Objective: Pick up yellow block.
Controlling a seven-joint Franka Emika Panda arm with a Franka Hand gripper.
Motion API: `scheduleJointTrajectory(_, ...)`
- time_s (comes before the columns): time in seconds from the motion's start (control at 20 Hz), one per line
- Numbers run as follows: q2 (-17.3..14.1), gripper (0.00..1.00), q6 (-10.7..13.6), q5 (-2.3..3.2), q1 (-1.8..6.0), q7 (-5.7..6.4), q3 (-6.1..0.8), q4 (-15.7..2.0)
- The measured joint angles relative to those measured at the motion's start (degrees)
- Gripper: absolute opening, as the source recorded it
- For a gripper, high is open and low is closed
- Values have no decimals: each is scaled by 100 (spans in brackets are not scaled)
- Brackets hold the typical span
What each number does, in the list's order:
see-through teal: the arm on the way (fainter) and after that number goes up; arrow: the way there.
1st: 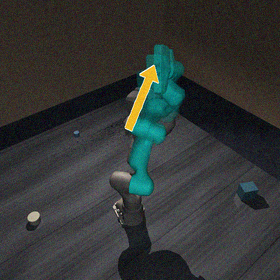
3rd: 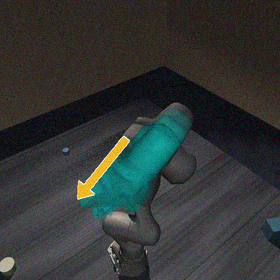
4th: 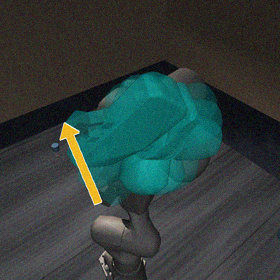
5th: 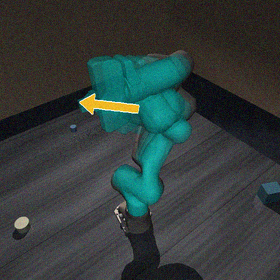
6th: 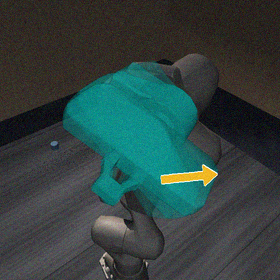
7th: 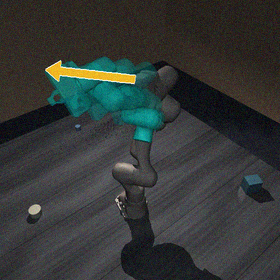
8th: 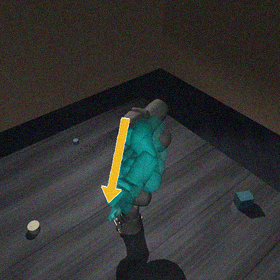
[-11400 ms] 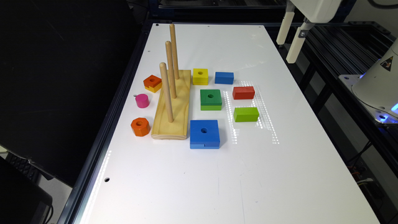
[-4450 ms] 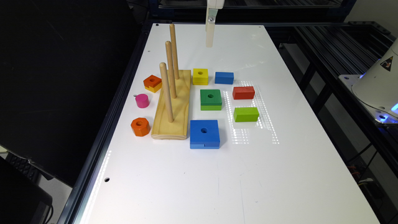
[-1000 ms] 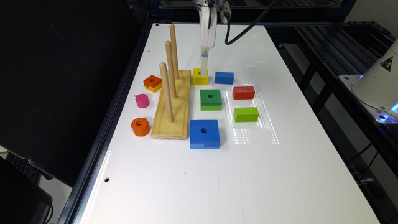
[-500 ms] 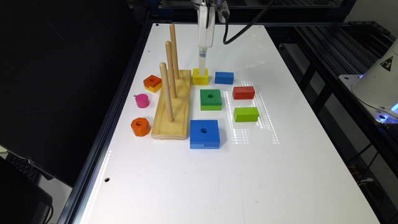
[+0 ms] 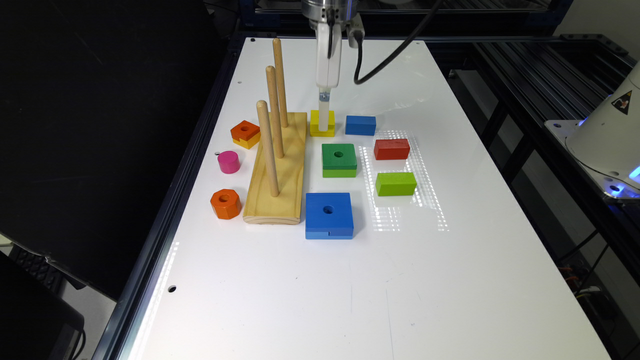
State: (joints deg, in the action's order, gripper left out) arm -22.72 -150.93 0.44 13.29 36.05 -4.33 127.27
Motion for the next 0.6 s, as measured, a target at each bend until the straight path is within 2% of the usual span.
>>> scheduleJointTrajectory(0.25, -16, 100, 6, 6, 5, -1, 40, -6)
scheduleJointTrajectory(0.6, -32, 100, 5, 6, 6, -1, 48, 1)
